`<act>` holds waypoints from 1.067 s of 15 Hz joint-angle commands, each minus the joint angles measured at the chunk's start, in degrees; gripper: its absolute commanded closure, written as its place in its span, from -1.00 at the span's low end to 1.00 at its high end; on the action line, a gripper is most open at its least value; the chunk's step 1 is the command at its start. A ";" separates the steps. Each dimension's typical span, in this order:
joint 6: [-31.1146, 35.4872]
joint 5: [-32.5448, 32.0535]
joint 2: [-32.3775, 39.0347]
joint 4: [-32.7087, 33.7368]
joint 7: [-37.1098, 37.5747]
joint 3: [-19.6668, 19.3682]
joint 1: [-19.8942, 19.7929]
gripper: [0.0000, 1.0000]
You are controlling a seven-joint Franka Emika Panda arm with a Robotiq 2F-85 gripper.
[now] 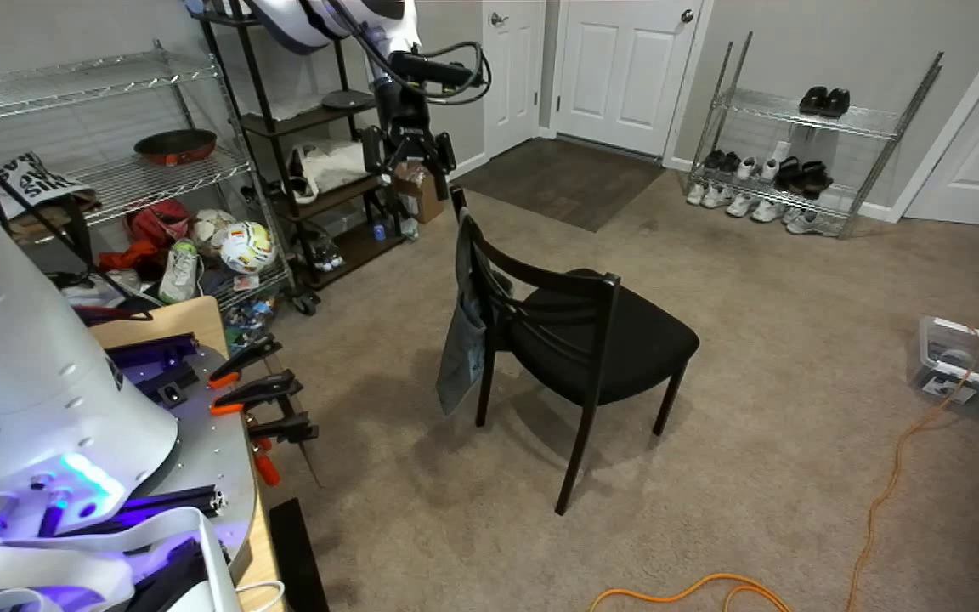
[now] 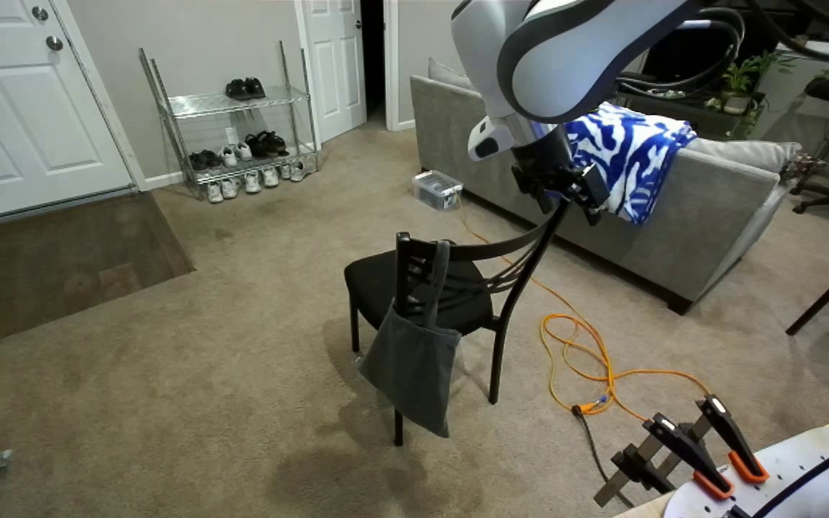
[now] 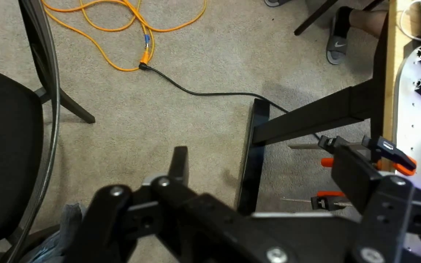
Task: Move the bag to the right side of the chair
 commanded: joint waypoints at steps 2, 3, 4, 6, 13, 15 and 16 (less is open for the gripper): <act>-0.18 -0.08 0.07 0.14 0.04 0.64 -0.54 -1.00; 2.19 -1.33 -1.49 -1.13 2.39 0.51 -0.46 -1.00; 6.69 -1.84 -3.04 -3.20 4.42 0.45 -0.67 -1.00; 15.55 0.63 -3.24 -5.50 5.24 0.58 -1.52 -1.00; 44.89 3.40 3.76 -8.71 2.50 0.13 -3.88 -1.00; 50.76 3.28 5.93 -8.31 2.04 -0.03 -4.85 -1.00; 53.69 3.26 7.16 -7.96 1.74 -0.06 -5.45 -1.00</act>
